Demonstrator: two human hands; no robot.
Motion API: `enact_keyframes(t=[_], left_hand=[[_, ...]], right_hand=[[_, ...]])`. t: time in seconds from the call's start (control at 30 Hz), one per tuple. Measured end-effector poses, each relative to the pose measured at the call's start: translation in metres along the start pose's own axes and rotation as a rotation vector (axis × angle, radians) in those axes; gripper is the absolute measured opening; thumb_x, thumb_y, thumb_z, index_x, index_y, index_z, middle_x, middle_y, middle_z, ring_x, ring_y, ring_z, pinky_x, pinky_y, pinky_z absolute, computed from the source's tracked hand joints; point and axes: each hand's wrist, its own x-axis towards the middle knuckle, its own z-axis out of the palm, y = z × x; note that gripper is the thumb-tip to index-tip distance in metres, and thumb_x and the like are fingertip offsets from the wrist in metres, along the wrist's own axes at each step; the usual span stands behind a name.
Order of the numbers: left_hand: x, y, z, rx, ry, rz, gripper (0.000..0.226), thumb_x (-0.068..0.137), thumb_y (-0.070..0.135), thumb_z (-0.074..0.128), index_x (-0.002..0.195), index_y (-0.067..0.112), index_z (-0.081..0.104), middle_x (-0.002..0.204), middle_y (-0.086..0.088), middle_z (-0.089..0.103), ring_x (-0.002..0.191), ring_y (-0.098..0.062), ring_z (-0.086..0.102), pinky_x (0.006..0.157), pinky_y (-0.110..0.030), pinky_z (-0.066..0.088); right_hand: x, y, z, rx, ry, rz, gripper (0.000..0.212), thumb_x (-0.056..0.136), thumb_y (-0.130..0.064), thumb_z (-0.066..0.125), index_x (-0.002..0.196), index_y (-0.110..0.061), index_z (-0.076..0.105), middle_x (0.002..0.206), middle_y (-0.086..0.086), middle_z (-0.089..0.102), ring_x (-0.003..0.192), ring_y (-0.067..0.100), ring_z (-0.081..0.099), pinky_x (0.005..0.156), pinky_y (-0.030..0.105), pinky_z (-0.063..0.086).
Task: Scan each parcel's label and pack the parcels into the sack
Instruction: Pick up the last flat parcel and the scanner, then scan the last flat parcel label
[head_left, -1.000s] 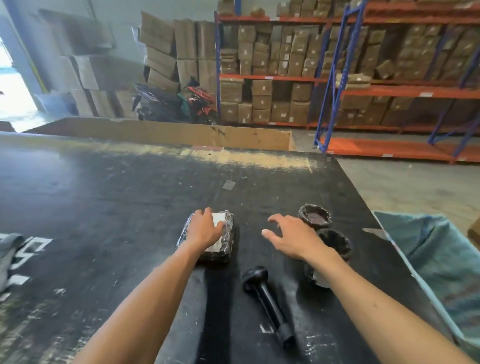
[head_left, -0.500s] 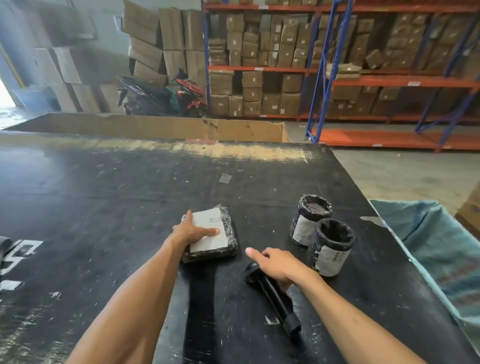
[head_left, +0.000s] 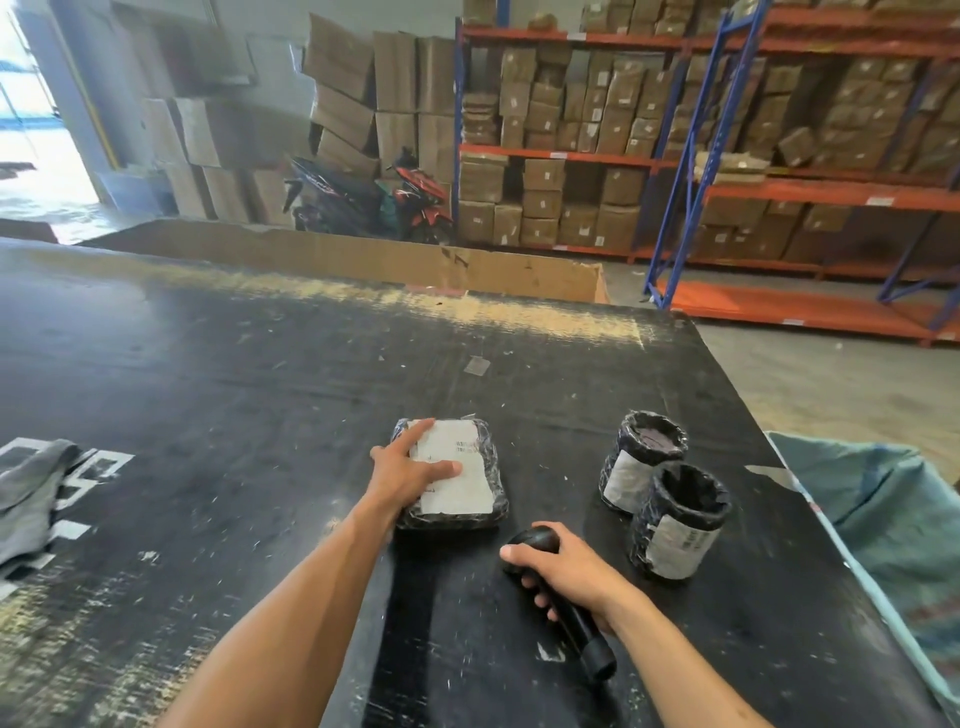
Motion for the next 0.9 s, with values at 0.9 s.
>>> enact_keyframes(t=[0.9], left_hand=[[-0.042,0.024,0.015,-0.046,0.159,0.342,0.065,0.057,0.034,0.099,0.107,0.058,0.063,0.113,0.002,0.04,0.098,-0.003,0.055,0.075,-0.003,0.047]], right_hand=[[-0.03,-0.097,-0.027,0.027,0.383,-0.429,0.054,0.081,-0.066,0.067,0.122,-0.031,0.06,0.08,0.003,0.076,0.048,0.026,0.072,0.043,0.031,0.054]])
